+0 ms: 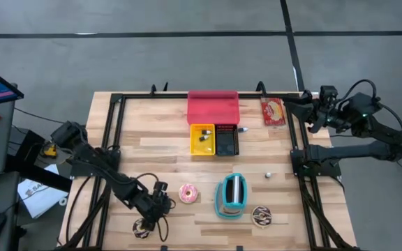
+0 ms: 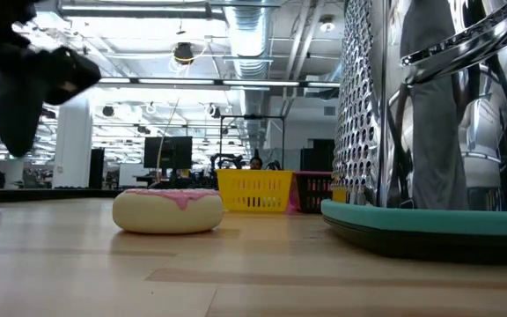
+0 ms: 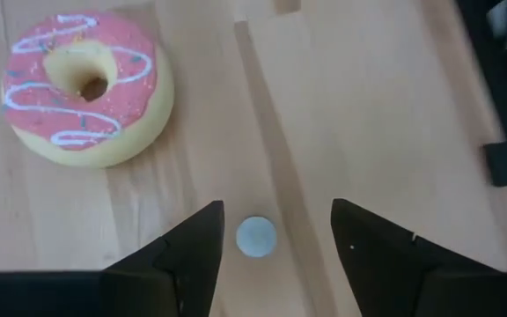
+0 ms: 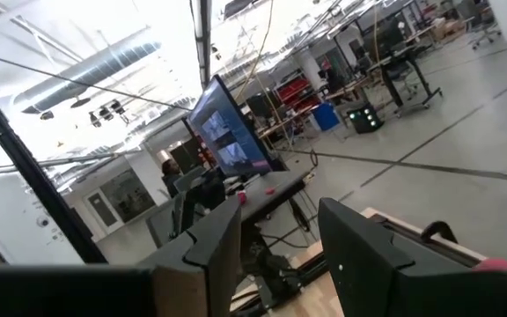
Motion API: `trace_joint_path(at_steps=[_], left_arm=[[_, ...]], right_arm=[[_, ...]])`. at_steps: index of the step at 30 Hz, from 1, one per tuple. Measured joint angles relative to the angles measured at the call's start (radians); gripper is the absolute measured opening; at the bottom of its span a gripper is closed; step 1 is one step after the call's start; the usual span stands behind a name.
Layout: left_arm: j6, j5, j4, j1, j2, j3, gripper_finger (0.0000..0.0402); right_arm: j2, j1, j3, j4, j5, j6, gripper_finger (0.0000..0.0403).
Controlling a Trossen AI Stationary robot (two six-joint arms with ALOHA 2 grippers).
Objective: Pick & Place Food Item
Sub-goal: Put the left red food coloring bottle into the yellow bin
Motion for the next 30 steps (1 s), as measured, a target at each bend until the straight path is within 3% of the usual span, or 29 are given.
trace_joint_path(at_steps=[10,25,30], left_arm=[[-0.057,-0.007,0.026,0.002,0.055,-0.005,0.0199],[-0.13,0.017,0.052,0.013,0.055,-0.047,0.0068],[-0.131,0.027,0.069,0.039,0.055,-0.047,0.0055]], right_arm=[[0.015,0.046,0.0,0.012,0.007,0.018,0.0147],[0.014,0.052,0.0,0.013,0.009,0.018,0.0147],[0.014,0.052,0.0,0.013,0.009,0.018,0.0147]])
